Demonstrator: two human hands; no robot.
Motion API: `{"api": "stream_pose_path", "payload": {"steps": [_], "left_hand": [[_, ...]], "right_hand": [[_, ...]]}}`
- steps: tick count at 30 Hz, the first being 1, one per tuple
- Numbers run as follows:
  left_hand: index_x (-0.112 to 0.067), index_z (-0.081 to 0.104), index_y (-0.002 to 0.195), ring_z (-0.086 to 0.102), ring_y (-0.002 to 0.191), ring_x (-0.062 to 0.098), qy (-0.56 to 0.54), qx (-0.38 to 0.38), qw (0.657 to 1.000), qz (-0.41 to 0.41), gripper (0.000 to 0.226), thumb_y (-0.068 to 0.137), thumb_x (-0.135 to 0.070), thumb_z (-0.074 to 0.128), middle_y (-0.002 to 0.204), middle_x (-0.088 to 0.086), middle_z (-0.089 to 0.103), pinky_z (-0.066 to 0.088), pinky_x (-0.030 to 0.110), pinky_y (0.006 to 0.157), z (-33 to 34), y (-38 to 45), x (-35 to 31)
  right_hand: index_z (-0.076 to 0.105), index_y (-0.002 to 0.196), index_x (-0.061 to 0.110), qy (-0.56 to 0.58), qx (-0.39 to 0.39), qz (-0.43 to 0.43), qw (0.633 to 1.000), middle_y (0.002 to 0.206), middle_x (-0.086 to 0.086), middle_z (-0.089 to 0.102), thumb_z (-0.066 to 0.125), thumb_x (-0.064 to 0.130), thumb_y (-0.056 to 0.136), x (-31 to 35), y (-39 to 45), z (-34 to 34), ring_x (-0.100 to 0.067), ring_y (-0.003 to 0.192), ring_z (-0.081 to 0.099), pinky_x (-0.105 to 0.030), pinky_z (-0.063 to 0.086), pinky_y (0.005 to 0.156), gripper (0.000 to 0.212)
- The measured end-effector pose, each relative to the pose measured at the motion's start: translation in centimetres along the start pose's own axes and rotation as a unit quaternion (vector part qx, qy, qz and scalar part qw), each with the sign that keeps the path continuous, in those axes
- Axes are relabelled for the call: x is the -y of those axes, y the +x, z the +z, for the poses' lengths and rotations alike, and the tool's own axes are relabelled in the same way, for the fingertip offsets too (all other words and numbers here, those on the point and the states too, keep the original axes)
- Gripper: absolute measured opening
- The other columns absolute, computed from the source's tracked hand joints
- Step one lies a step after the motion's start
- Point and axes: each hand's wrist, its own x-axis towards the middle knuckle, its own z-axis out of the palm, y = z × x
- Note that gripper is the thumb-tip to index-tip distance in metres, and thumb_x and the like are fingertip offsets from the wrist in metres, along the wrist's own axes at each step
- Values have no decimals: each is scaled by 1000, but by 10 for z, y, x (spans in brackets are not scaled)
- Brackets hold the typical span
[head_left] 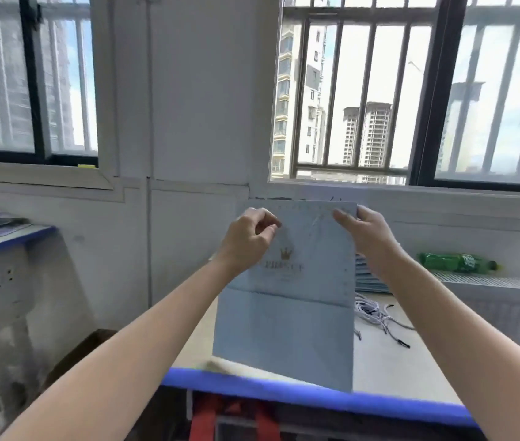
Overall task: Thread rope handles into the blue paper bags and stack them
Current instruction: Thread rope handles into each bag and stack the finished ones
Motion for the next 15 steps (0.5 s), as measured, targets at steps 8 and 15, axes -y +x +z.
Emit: {"api": "stream_pose_path", "payload": {"steps": [8,15], "left_hand": [[-7,54,126,42,125,24,195,210,957,-38,31,97,-18,50,132,11,47,24,21,100,52,-56,114],[-7,54,125,43,126,24,217,206,948,-106,36,103,-27,35,132,11,53,28,30,104,75,-16,141]], "right_hand": [[50,79,11,-129,12,182,975,77,-14,47,61,37,87,-174,-12,13,-21,66,43,-35,34,60,30],[41,121,3,-446,86,128,882,120,-14,45,58,32,87,-179,21,36,-28,113,42,-34,35,88,48]]}}
